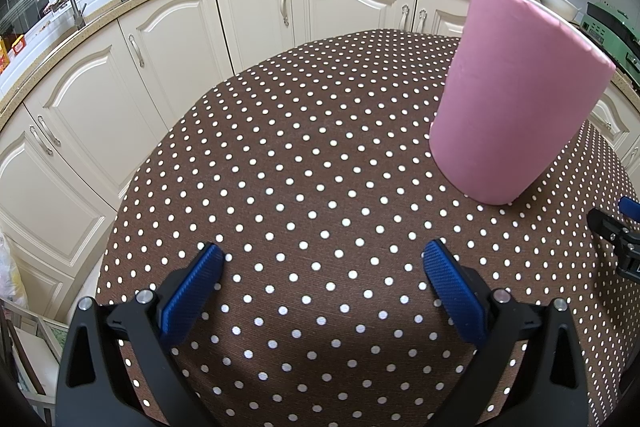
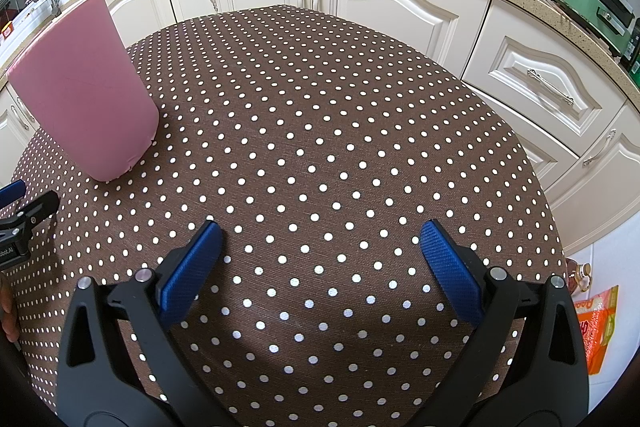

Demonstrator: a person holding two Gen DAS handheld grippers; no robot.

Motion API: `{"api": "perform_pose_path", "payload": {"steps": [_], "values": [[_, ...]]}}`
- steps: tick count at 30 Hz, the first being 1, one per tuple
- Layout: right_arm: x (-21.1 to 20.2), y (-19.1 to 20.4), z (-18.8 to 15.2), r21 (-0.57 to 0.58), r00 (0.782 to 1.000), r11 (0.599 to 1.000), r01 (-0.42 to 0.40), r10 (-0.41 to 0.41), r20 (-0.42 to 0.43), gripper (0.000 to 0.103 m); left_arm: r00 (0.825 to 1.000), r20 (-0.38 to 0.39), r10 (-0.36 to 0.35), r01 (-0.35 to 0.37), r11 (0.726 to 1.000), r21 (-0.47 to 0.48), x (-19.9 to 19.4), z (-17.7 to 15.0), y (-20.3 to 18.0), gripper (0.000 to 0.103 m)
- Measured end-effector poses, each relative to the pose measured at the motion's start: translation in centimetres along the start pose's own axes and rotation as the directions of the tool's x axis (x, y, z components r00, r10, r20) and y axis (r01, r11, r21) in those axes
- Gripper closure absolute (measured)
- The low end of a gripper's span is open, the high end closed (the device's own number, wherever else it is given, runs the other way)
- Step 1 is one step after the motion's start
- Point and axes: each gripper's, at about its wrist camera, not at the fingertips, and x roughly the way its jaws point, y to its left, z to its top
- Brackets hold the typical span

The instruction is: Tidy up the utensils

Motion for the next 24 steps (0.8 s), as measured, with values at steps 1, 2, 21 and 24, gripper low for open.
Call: {"api": "perform_pose_path", "payload": {"steps": [1, 2, 21, 24], "values": [[0.02, 0.02, 0.02, 0.0, 1.0, 1.0, -0.001, 0.001, 0.0, 0.006, 1.0, 0.0, 0.0, 0.0, 1.0, 0.0, 0.01, 0.01, 0.09, 0.004], [0.11, -0.02, 0.16, 0.0, 1.0, 1.0, -0.001, 0.001, 0.0, 0.006, 1.0, 0.0, -0.001, 0.001, 1.0, 0.0, 0.01, 0.02, 0.08, 0.004], [0.09, -0.04, 0.13, 0.0, 1.0, 1.0, -0.001, 0.001, 0.0, 0.006, 1.0, 0.0, -0.001, 0.001, 1.0, 0.0, 0.01, 0.02, 0.06, 0.004], [0.09, -0.02, 0.14, 0.0, 1.0, 1.0, -0.001, 0.001, 0.0, 0.006, 1.0, 0.0, -0.001, 0.001, 1.0, 0.0, 0.0, 0.02, 0.07, 0.004]]}}
